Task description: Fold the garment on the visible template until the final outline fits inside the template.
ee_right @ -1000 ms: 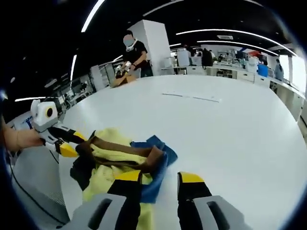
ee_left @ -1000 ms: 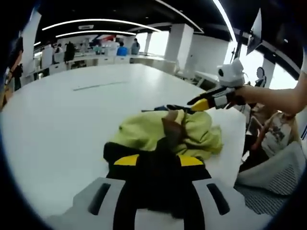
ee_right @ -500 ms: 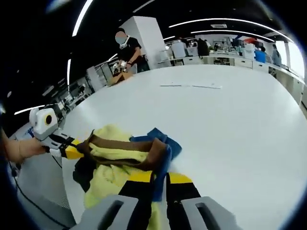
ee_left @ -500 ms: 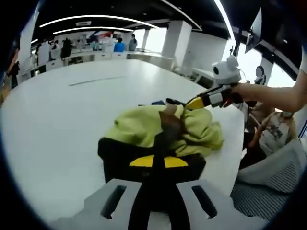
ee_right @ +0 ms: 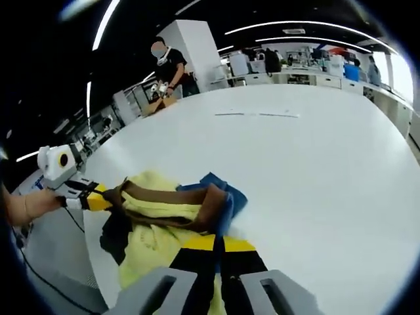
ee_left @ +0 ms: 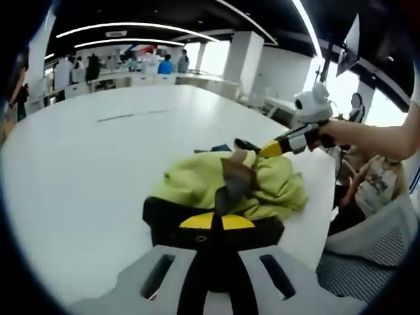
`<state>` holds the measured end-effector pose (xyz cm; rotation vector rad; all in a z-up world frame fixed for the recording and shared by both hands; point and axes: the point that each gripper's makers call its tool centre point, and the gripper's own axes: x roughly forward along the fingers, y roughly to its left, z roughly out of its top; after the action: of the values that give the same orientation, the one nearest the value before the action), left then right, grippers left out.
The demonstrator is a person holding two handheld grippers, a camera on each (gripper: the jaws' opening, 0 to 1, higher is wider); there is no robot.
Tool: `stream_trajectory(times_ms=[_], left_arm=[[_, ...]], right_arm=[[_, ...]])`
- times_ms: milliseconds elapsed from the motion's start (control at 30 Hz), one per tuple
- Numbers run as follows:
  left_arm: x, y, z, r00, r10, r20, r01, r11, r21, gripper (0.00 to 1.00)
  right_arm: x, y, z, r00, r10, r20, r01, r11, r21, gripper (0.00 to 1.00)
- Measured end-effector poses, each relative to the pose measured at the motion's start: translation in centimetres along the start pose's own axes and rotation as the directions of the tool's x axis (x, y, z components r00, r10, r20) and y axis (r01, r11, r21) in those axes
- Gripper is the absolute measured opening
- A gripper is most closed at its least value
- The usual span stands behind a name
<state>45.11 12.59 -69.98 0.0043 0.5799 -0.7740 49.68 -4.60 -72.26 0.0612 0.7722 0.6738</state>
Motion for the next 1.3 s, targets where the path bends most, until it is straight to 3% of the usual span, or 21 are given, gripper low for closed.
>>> stream_trajectory(times_ms=[133,367,633,1000,1300], left_arm=[[-0.8,0.5,1.4,0.999,0.022,0.028,-0.023,0.999,0.032,0.0],[-1.8,1.0,4.0,0.995,0.023,0.098,-0.021,1.0,-0.02,0.0],[-3.0,1.4,7.3,0.986,0.045,0.161,-0.043,0.999,-0.012,0.0],[-4.3,3.2,10.8,0.975,0.084,0.207,-0.086,0.996,0.001,0.0],[-3.9,5.3,13.6,0.965,0.114,0.235,-0.114,0.993,-0.012,0.0]], right_arm=[[-0.7,0.3,0.9,1.0,-0.004,0.023,0.004,1.0,0.003,0.0],[-1.7,1.1,2.8,0.998,-0.006,0.066,0.008,1.0,-0.023,0.0],[-2.8,2.0,5.3,0.991,-0.012,0.132,0.018,0.999,-0.045,0.0],[-4.0,3.0,9.1,0.975,-0.014,0.221,0.034,0.995,-0.089,0.0],[-4.1,3.3,11.8,0.963,-0.029,0.266,0.066,0.989,-0.129,0.0]])
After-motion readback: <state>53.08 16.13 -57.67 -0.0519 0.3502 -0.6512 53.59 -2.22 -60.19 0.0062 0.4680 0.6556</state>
